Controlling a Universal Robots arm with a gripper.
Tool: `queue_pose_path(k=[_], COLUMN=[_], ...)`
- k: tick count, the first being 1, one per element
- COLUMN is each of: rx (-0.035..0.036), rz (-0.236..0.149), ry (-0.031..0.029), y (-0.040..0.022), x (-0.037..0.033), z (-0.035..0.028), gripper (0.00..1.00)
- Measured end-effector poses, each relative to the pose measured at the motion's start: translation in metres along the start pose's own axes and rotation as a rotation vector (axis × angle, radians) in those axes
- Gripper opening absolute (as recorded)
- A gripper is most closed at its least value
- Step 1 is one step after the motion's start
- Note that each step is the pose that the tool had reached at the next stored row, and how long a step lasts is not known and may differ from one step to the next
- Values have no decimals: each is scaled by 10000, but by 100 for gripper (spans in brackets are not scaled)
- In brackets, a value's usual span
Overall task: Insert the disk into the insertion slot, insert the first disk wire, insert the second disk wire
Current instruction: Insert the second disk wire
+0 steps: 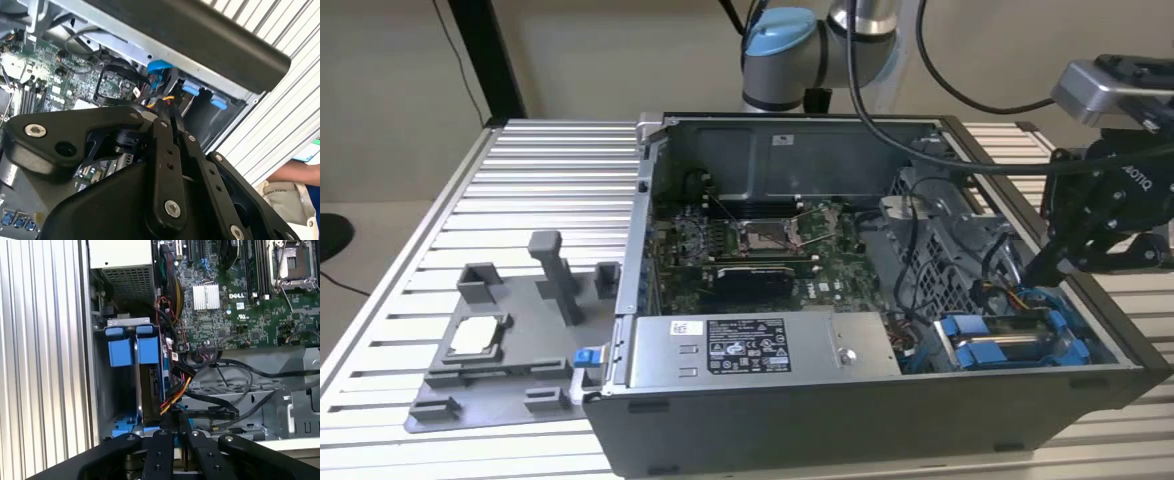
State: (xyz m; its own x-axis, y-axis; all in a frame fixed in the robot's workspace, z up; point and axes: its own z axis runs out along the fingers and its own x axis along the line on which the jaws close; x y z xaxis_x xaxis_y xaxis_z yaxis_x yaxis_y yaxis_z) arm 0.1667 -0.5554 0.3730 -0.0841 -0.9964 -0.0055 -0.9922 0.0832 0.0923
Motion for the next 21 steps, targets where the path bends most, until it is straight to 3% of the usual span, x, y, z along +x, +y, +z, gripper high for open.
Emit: queue_pose_path(k=[2,3,8,11,15,17,21], rx=[34,89,567,772,1065,1104,1110], rz=[0,-2,-21,-24,-28,-29,-28], ry=[-2,-6,-46,-62,-89,-90,-91], y=[78,100,178,273,316,315,316], x=[34,46,92,122,136,136,137], z=[7,10,39,66,107,121,127], gripper=[0,0,0,0,0,0,0])
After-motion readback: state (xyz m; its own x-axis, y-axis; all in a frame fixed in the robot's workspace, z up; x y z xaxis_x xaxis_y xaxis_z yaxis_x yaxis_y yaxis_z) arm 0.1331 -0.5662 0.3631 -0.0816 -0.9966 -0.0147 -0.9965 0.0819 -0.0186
